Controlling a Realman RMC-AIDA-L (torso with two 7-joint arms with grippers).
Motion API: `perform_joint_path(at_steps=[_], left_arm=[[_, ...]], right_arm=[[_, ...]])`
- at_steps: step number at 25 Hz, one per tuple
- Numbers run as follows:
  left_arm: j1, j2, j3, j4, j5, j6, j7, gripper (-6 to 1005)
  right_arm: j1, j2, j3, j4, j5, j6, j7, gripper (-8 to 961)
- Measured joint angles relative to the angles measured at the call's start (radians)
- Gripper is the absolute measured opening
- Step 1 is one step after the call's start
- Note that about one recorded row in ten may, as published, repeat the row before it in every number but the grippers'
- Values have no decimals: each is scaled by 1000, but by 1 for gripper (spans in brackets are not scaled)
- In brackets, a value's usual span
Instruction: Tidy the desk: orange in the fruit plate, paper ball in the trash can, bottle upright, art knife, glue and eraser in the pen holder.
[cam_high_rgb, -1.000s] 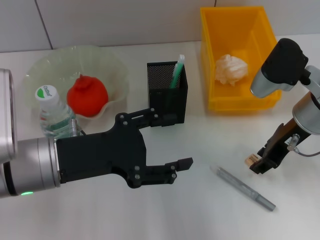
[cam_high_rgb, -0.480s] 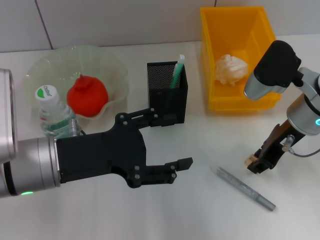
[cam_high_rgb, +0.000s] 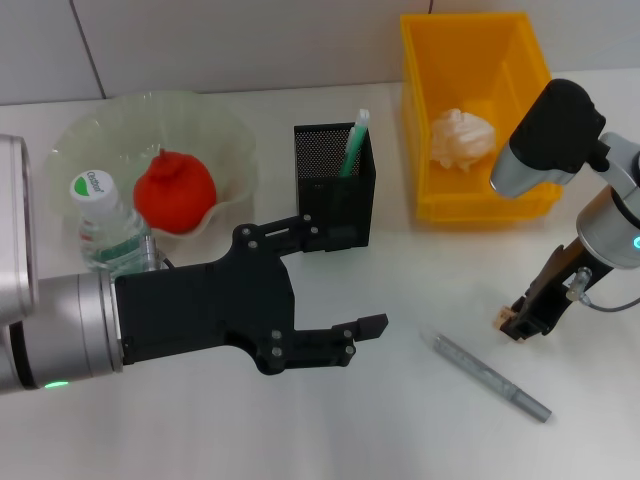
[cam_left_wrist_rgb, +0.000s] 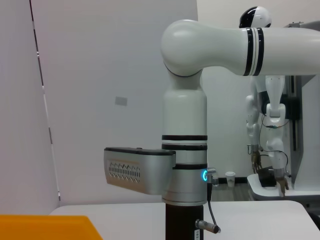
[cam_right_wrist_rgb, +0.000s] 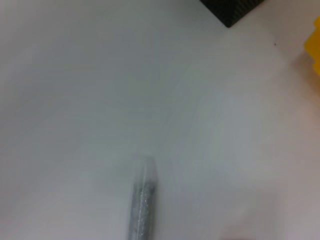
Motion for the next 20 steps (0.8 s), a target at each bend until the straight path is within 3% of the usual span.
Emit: perform_joint_path(at_steps=[20], left_arm=[[-10,-1,2,-11,0,2,-3,801]], right_arm=[[-139,5,-3,-412,114,-24,19,253]])
